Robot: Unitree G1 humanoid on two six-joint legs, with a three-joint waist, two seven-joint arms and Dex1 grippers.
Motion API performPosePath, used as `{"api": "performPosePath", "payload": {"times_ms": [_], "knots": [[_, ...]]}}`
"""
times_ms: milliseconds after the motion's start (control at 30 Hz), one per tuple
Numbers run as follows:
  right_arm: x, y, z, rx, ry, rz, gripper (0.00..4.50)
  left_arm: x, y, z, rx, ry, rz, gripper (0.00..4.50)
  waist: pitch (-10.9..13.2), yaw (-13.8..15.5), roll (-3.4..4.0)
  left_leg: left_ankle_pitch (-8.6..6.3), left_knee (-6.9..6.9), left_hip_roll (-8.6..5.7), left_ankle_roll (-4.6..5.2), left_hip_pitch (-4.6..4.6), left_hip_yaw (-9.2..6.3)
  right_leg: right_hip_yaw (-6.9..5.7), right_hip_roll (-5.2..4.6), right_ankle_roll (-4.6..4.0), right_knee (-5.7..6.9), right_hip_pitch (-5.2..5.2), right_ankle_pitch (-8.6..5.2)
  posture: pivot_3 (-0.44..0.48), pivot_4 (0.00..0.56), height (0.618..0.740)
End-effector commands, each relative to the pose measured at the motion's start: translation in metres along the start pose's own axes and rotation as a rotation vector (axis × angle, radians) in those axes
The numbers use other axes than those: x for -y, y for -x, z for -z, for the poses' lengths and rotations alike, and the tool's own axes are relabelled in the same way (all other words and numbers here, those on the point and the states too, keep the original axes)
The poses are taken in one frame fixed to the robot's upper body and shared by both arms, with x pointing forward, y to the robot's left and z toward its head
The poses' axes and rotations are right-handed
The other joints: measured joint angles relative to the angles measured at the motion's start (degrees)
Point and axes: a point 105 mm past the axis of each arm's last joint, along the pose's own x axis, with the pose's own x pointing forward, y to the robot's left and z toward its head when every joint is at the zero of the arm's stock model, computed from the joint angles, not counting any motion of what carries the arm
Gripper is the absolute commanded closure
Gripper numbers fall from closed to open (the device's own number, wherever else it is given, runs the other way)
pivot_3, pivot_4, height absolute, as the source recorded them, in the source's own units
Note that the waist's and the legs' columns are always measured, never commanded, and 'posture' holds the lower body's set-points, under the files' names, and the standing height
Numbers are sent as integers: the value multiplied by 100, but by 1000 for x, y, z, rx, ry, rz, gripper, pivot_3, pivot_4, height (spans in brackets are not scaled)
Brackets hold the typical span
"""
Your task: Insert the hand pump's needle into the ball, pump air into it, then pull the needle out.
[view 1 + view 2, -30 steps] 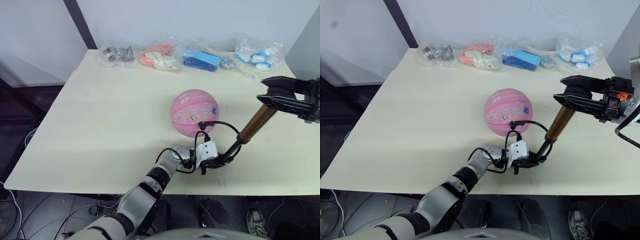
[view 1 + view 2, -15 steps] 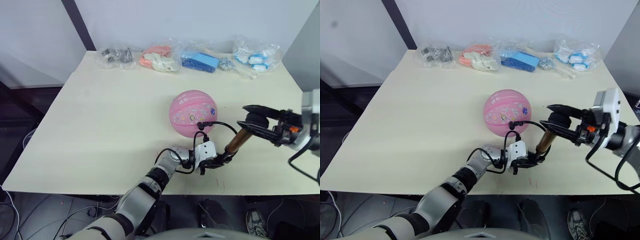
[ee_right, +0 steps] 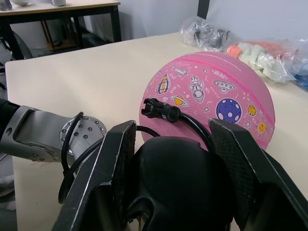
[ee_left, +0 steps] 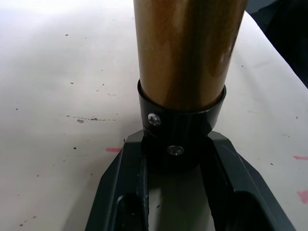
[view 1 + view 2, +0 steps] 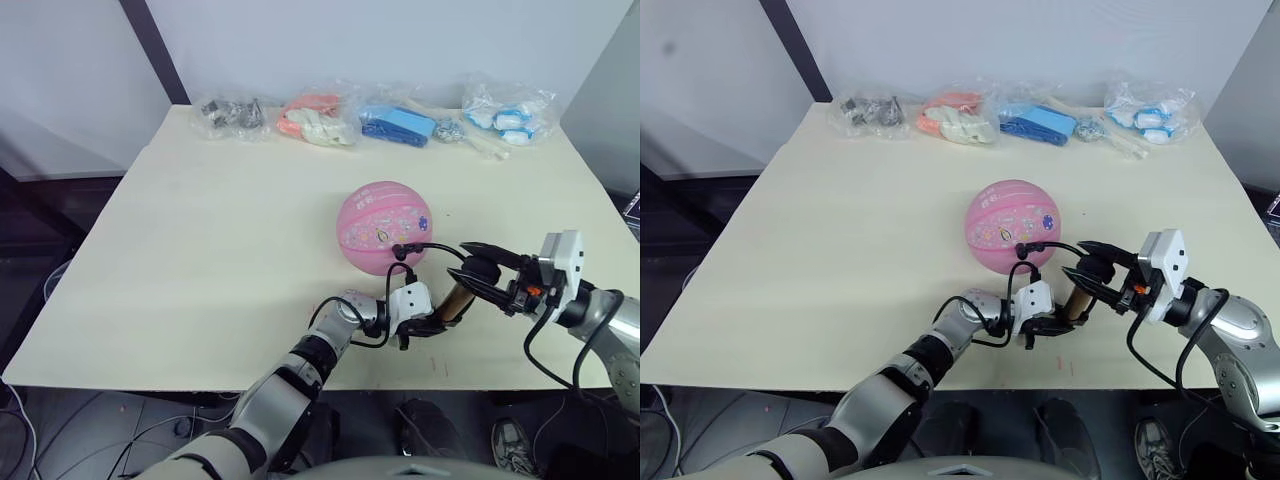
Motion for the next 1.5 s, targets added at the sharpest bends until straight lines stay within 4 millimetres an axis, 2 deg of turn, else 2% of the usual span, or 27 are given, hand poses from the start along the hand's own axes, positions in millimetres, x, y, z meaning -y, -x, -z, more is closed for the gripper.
{"api": "performPosePath", "payload": {"times_ms": [33,200,333,500,700,900,1033,1100,1333,1500], "knots": [[-1,4,0,-36,-31,-22,2478,13,6,36,-116,95,23,3427,0,2,0,0,0,0,0,0,0,0,0,0,0,0,0,0,150,736],[5,10,-37,11,1,-44,2478,14,7,36,-116,98,21,3427,14,9,18,0,-1,-1,0,-7,-1,0,-3,-7,-1,-3,4,0,150,736],[8,17,-75,56,24,-68,2478,14,7,37,-116,100,22,3427,23,18,30,0,0,-3,0,-22,-2,-1,-5,-8,-3,-14,5,0,150,736],[10,26,-109,69,42,-85,2478,15,6,38,-117,100,23,3427,34,22,31,0,2,-2,1,-31,-7,-6,-5,-8,-5,-17,5,0,150,736],[13,37,-144,68,70,-98,2478,15,6,38,-119,101,25,3427,37,23,35,0,5,-2,1,-38,-6,-7,-7,-8,-8,-20,5,0,150,736],[13,42,-165,94,68,-118,2478,16,5,38,-120,100,26,3427,37,43,37,0,7,-1,1,-48,-6,-8,-9,-8,-10,-26,6,0,150,736],[14,42,-167,83,78,-110,2478,17,4,39,-119,102,26,3427,36,75,38,1,13,-2,2,-80,-5,-6,-10,-8,-8,-59,8,0,150,736],[14,38,-157,58,69,-113,2478,17,4,38,-117,102,29,3427,36,93,38,1,13,-2,2,-83,-5,-7,-10,-8,-8,-63,8,0,150,736],[13,26,-107,-21,50,-89,2478,18,2,36,-111,97,30,3427,30,107,32,1,12,0,2,-79,-3,-5,-6,-8,-4,-62,7,0,150,736],[4,16,-63,-50,-14,-90,2478,16,4,34,-105,96,30,3427,11,95,12,1,12,0,1,-67,-4,-6,1,-8,0,-55,7,0,150,736]]}}
